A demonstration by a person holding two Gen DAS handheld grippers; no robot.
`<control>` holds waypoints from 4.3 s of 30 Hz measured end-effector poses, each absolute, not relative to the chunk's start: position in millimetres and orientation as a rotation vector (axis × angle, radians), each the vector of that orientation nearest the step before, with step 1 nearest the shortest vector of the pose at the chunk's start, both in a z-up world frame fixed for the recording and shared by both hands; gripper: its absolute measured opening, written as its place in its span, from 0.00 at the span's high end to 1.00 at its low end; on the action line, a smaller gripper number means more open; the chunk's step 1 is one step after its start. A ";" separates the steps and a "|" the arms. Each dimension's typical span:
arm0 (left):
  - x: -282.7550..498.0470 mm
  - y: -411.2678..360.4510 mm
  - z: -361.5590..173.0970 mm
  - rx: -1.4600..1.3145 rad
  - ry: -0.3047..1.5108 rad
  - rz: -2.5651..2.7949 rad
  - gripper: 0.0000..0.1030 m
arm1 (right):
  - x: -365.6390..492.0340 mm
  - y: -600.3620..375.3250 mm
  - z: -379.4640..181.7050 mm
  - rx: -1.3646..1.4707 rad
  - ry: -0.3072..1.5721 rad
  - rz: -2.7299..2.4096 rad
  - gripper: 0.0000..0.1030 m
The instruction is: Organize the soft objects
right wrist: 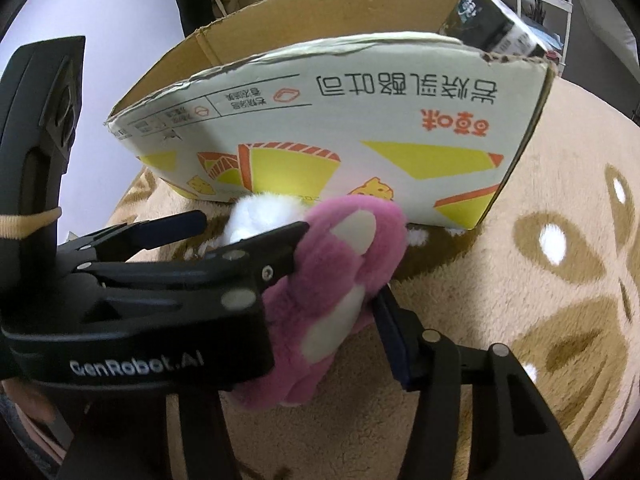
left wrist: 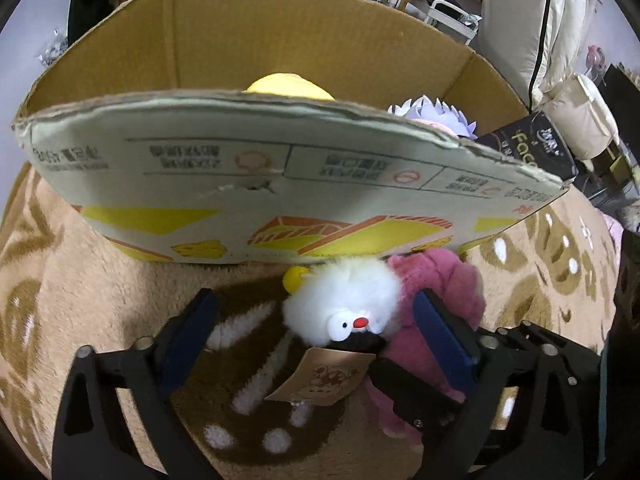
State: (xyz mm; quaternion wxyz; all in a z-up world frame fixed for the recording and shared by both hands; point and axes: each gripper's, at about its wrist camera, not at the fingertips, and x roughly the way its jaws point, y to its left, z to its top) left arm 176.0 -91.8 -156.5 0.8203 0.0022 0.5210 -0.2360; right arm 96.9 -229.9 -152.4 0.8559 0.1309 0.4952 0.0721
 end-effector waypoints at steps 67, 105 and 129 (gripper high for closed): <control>104.2 -28.7 -81.2 0.009 0.890 -0.316 0.68 | 47.3 -237.4 -90.2 0.226 0.779 0.075 0.55; 100.4 -31.5 -80.6 -0.027 1.029 -0.316 0.50 | 37.9 -250.4 -35.7 0.207 0.574 0.081 0.55; 78.4 -87.3 -156.4 0.281 1.236 -0.372 0.67 | 36.8 -258.8 -37.8 0.218 0.581 0.074 0.55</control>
